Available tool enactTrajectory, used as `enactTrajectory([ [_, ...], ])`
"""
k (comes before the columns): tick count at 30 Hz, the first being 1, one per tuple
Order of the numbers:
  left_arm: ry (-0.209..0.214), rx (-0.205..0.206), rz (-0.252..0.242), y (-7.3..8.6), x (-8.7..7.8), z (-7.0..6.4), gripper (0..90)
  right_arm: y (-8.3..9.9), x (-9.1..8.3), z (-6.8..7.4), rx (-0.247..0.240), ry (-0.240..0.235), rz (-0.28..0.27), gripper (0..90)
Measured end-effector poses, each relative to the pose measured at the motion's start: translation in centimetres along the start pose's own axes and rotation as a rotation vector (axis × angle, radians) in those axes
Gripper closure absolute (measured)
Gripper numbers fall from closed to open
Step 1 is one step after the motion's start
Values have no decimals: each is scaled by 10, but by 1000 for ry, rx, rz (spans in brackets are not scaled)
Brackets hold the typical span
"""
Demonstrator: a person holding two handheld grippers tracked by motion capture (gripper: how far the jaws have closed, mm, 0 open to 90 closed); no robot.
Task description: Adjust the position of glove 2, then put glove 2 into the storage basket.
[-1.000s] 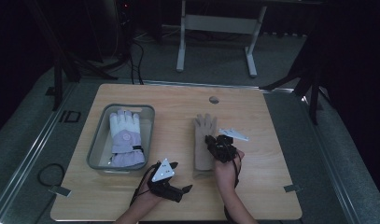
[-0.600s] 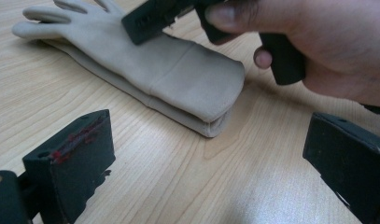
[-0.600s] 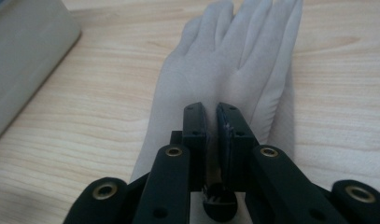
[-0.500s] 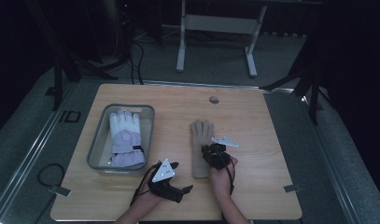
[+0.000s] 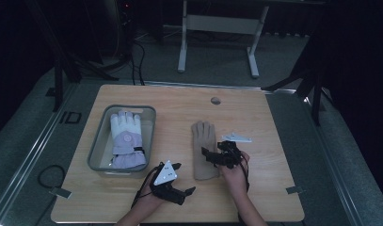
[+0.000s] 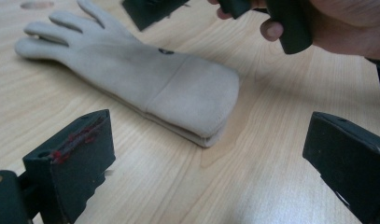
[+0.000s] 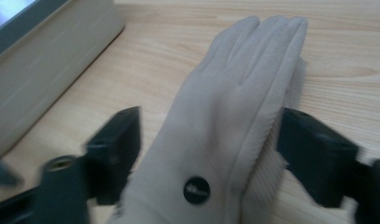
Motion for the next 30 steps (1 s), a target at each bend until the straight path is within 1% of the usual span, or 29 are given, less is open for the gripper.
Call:
enactTrajectory([
  [1,-1,-2,-3,-1,0,0,21,0,-4,-1,-30,-28,-3,154],
  [2,-1,-2,-3,-1,0,0,20,0,-4,-1,-30,-28,-3,154],
  [3,-4,-12,-16,-2,0,-1,21,1,-7,-3,-89,-53,18,145],
  [4,-8,-16,-15,-3,0,-1,20,2,-8,-4,-119,-54,18,147],
  [5,-14,-24,-15,-3,1,-1,21,3,-9,-5,-164,-68,34,135],
  [6,-13,-28,-15,-3,1,-1,21,5,-10,-7,-194,-64,47,148],
  [7,-13,-28,-15,-3,1,-1,21,5,-10,-7,-194,-64,47,148],
  [8,-13,-28,-15,-3,1,-1,21,6,-11,-9,-218,-76,51,148],
  [9,1,-28,3,-3,2,0,21,8,-12,-14,-247,-116,58,153],
  [11,5,-32,9,-2,3,0,21,10,-14,-19,-284,-124,52,159],
  [12,5,-32,9,-2,3,0,21,10,-14,-19,-284,-124,52,159],
  [13,5,-32,9,-2,3,0,21,11,-15,-22,-297,-125,48,159],
  [14,16,-67,2,-1,3,3,21,13,-16,-26,-316,-131,48,163],
  [15,24,-74,-1,-2,3,4,21,14,-17,-27,-314,-134,50,167],
  [16,31,-85,-17,-2,2,5,26,14,-18,-28,-312,-133,53,174],
  [17,33,-95,-22,-2,2,6,36,14,-20,-30,-296,-148,71,172],
  [18,33,-95,-22,-2,2,6,36,14,-21,-30,-291,-161,75,166],
  [19,30,-114,-26,-3,1,7,36,14,-21,-30,-291,-161,75,166],
  [20,38,-133,-35,-4,1,9,40,13,-23,-31,-288,-168,62,145],
  [21,44,-144,-46,-4,0,10,40,13,-25,-32,-279,-184,67,135],
  [22,47,-158,-50,-5,0,10,40,12,-27,-34,-263,-190,66,135],
  [23,48,-168,-46,-6,-1,11,40,10,-28,-35,-250,-195,54,134],
  [24,41,-170,-39,-6,-1,12,40,10,-30,-35,-254,-211,51,119],
  [25,41,-170,-39,-6,-1,12,39,10,-30,-35,-254,-211,51,119],
  [26,13,-152,-19,-7,0,12,39,9,-31,-36,-254,-217,52,103],
  [27,5,-143,-12,-8,0,13,39,7,-33,-37,-252,-214,52,125],
  [28,-4,-133,2,-9,1,12,39,6,-33,-38,-257,-203,53,124],
  [29,-23,-114,26,-9,2,12,41,4,-33,-38,-261,-189,49,129],
  [30,-42,-89,47,-9,3,11,54,2,-33,-39,-261,-191,50,143],
])
Point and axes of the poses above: each handheld gripper's, and its own axes: x roughly forward along the jaws, y roughly out of its underside, z roughly to its left, the point moved 3 cm from there along x, roughly forward along the jaws, and after that the axes turned 3 degrees about x, right-handed, at the moved point
